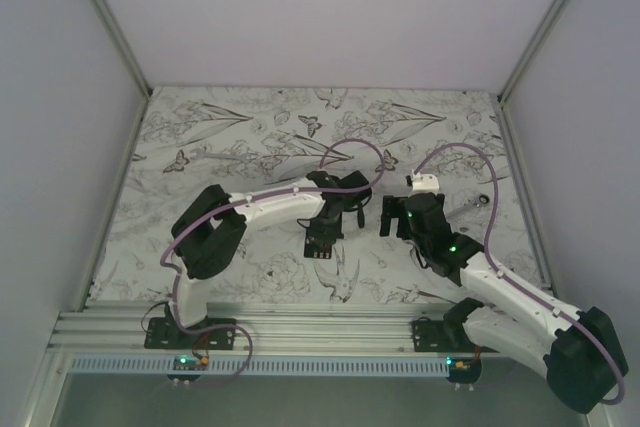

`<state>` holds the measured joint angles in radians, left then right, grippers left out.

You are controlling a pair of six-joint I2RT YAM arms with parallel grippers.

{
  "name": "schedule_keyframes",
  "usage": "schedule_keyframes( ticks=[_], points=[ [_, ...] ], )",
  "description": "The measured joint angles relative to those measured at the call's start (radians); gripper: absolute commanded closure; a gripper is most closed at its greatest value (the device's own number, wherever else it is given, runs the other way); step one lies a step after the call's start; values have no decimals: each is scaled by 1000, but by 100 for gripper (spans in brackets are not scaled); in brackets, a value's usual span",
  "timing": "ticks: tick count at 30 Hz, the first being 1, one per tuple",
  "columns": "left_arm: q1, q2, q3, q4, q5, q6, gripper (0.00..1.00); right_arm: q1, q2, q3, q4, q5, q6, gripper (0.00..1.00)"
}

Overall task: Snap on the fuse box
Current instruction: Install the fuse at the fuse box base.

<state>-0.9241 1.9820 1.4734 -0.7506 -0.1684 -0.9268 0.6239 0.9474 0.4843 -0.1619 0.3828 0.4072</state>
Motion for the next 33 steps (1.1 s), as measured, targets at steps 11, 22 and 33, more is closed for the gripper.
schedule_keyframes(
  ticks=[11, 22, 33],
  points=[
    [29, -20, -28, 22, 45, 0, 100, 0, 0, 0, 0, 0, 0, 0],
    [37, -33, -53, 37, 55, 0, 100, 0, 0, 0, 0, 0, 0, 0],
    [15, -23, -35, 24, 12, 3, 100, 0, 0, 0, 0, 0, 0, 0]
  ],
)
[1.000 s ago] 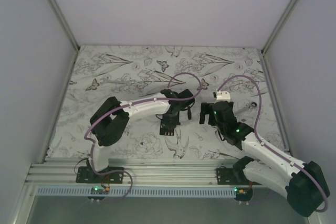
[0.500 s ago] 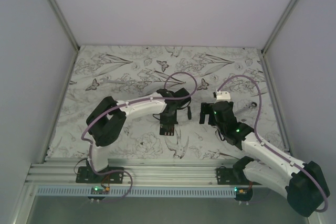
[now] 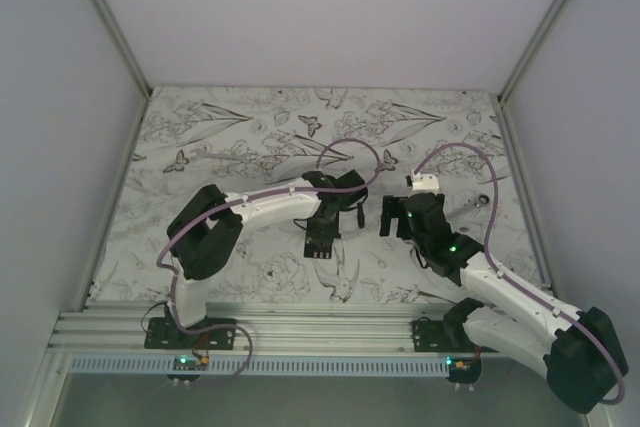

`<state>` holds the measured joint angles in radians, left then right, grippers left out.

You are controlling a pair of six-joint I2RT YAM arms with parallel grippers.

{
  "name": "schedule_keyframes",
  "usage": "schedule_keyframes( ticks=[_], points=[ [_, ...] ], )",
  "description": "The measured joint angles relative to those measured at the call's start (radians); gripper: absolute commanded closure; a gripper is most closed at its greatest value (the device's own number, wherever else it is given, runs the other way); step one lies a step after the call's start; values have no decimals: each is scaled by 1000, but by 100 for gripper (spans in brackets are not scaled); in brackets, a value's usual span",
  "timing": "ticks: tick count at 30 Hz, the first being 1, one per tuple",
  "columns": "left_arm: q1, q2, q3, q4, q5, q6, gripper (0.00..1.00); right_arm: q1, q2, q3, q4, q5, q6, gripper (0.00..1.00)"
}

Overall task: Snap on the fuse box
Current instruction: Install the fuse at the fuse box base.

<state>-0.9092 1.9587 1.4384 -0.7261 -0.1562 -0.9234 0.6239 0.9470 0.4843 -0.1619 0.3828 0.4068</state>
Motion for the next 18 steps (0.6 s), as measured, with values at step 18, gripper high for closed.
schedule_keyframes(
  ticks=[18],
  points=[
    [19, 60, 78, -47, 28, 30, 100, 0, 5, 0, 1, -1, 0, 0]
  ],
)
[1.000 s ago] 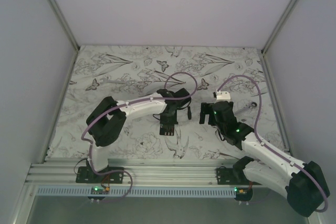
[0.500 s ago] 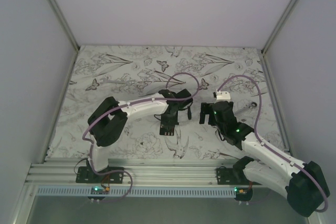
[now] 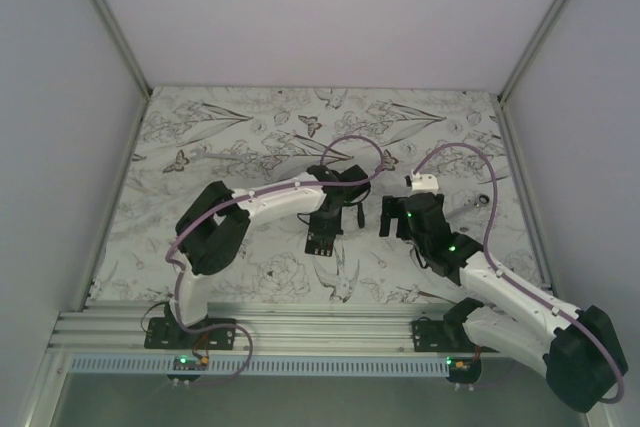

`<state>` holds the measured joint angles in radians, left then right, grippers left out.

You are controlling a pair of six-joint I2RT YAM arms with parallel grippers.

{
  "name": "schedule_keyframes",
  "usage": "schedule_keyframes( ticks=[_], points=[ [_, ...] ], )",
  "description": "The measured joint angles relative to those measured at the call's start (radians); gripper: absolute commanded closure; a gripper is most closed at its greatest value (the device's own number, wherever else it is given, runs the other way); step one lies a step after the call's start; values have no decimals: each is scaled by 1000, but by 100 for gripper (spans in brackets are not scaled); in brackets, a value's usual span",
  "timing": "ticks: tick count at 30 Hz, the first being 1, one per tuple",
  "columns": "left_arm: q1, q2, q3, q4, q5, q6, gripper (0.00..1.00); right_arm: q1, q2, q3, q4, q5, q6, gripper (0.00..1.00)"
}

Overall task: Snap on the fuse box
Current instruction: Install the fuse at the fuse box base.

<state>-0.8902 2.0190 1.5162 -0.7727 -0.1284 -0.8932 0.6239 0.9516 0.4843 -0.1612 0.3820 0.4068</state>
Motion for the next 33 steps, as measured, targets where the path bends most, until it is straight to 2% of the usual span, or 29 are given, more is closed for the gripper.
schedule_keyframes(
  ticks=[8, 12, 16, 25, 28, 33],
  points=[
    [-9, -4, 2, -4, -8, 0, 99, 0, 6, 0, 0, -8, 0, 0],
    [-13, -10, 1, -1, -17, 3, 81, 0, 6, 0, 0, -11, 0, 0],
    [-14, -10, 1, 21, -32, 11, 69, 0, 6, 0, 0, -17, 0, 0],
    [-14, -45, 1, 32, -61, 19, 59, 0, 6, 0, 6, -63, -3, 0],
    [-14, -89, -11, 41, -72, 18, 50, 0, 6, 0, 19, -106, -6, 5],
    [-8, -266, -121, 43, -108, 13, 34, 7, 16, 9, 19, -220, -10, 22]
  ],
)
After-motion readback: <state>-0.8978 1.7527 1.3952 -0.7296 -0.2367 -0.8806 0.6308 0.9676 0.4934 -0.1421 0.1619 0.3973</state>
